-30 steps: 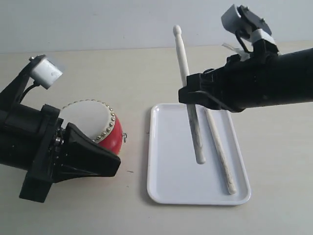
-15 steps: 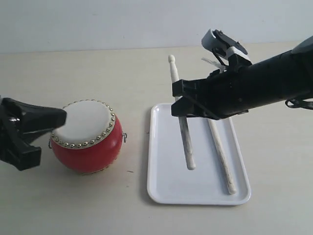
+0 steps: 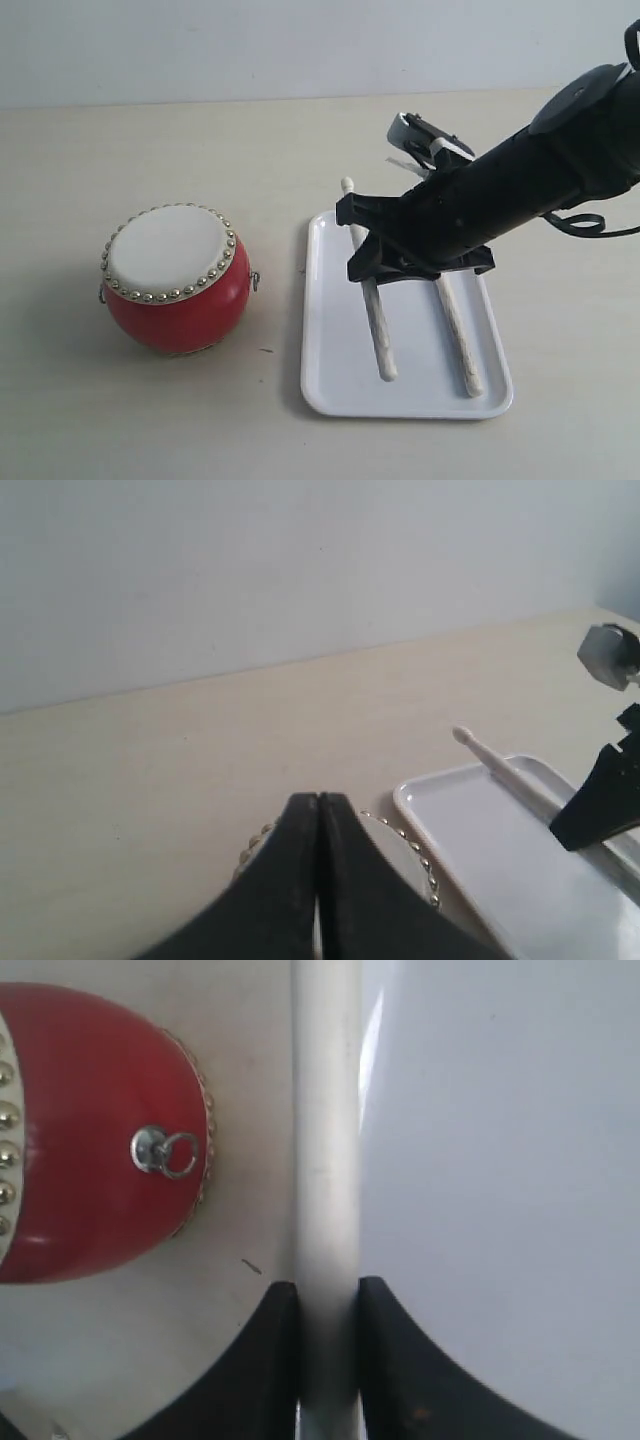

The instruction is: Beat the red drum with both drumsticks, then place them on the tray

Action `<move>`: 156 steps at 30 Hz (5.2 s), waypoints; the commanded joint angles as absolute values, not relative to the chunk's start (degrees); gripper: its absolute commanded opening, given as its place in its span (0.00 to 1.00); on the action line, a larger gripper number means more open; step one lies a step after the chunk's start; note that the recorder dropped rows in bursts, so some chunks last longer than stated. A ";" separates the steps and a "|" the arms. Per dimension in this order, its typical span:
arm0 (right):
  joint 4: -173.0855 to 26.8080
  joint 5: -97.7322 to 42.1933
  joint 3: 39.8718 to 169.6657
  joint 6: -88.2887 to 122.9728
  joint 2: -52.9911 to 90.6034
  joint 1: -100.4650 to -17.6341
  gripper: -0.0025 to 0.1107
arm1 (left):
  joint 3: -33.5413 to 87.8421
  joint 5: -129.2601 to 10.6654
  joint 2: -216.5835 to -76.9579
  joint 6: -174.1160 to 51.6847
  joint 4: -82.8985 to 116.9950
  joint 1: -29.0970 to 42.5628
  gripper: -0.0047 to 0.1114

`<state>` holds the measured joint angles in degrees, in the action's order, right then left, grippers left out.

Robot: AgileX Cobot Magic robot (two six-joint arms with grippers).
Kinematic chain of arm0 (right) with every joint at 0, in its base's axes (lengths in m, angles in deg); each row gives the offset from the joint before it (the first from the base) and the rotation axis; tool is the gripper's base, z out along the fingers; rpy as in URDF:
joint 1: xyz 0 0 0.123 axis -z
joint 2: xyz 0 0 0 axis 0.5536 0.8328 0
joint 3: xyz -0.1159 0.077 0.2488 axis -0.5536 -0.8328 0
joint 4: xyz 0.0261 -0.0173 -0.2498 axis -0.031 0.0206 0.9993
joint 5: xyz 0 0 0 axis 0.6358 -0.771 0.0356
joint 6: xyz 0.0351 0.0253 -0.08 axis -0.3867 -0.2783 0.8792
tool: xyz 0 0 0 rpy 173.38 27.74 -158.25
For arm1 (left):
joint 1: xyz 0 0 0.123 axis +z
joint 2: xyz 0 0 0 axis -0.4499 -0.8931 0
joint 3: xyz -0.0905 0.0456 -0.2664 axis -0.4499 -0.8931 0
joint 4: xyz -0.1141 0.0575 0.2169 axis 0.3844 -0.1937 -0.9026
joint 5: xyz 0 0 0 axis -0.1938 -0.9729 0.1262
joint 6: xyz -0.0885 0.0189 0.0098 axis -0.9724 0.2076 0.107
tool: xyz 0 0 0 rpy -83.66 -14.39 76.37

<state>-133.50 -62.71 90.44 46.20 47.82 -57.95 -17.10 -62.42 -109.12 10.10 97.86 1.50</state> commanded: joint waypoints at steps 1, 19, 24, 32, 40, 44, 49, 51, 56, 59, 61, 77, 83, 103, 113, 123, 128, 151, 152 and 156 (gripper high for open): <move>-132.79 -63.55 90.80 43.17 49.66 -59.33 0.02 | -17.81 -60.85 -108.08 9.76 98.47 1.66 0.04; -132.16 -52.94 90.80 35.48 53.90 -64.32 0.02 | -18.03 -60.97 -108.08 9.73 98.47 1.66 0.04; -130.83 -53.29 90.80 35.48 53.90 -64.32 0.08 | -18.03 -60.97 -108.08 9.73 98.47 1.66 0.04; -130.93 -53.50 90.80 35.48 53.90 -64.32 0.48 | -18.03 -60.97 -108.08 9.73 98.47 1.66 0.04; -130.92 -52.84 91.16 41.35 45.45 -64.32 0.52 | -17.97 -60.36 -108.08 9.73 98.27 1.66 0.04; -130.92 -50.20 91.16 46.74 37.37 -64.32 0.52 | -18.20 -58.74 -108.08 10.35 98.27 1.66 0.04; -130.92 -46.20 91.16 55.26 27.26 -64.32 0.52 | -18.81 -57.89 -108.08 9.31 98.98 1.66 0.04; -130.33 -45.37 91.16 60.22 24.01 -64.32 0.52 | -18.97 -59.30 -108.08 8.12 99.74 1.66 0.04; -126.68 -45.37 91.16 62.56 17.93 -64.32 0.52 | -18.97 -59.77 -108.08 8.13 99.74 1.66 0.04; -126.68 -45.37 91.16 62.56 15.57 -64.32 0.52 | -18.97 -59.77 -108.08 8.13 99.74 1.66 0.04; -126.68 -45.37 91.16 62.66 14.63 -64.32 0.52 | -18.97 -59.77 -108.08 8.13 99.74 1.66 0.04; -126.68 -45.37 91.16 62.56 13.87 -64.32 0.52 | -18.97 -60.71 -107.08 8.13 99.74 3.70 0.04; -126.68 -45.37 91.16 62.56 13.87 -64.32 0.52 | -18.97 -63.99 -98.67 7.45 100.67 13.11 0.04; -126.68 -45.37 91.16 62.56 13.87 -64.32 0.52 | -19.99 -66.93 -88.99 7.92 100.22 18.23 0.04; -126.68 -45.37 91.16 62.56 13.87 -64.32 0.52 | -20.61 -67.61 -88.51 -26.74 65.22 18.23 0.04; -126.68 -45.37 91.16 62.56 13.87 -64.32 0.52 | -20.74 -67.61 -84.92 -96.81 -0.48 18.23 0.04; -126.68 -45.37 91.16 62.56 13.87 -64.32 0.52 | -22.28 -68.30 -82.31 -95.16 -0.26 18.23 0.04; -126.68 -45.37 91.16 62.58 13.87 -64.32 0.52 | -33.54 -72.60 -76.96 -78.67 7.78 24.64 0.04; -126.68 -45.37 91.16 62.58 13.87 -64.32 0.52 | -33.54 -75.01 -76.96 -78.67 7.78 24.64 0.04; -126.68 -45.37 91.16 62.58 13.87 -64.32 0.52 | -33.54 -80.00 -76.96 -78.67 7.78 24.64 0.04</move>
<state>-127.14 -45.78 90.91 62.16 14.16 -64.21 -33.36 -77.34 -77.30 -78.99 7.08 24.49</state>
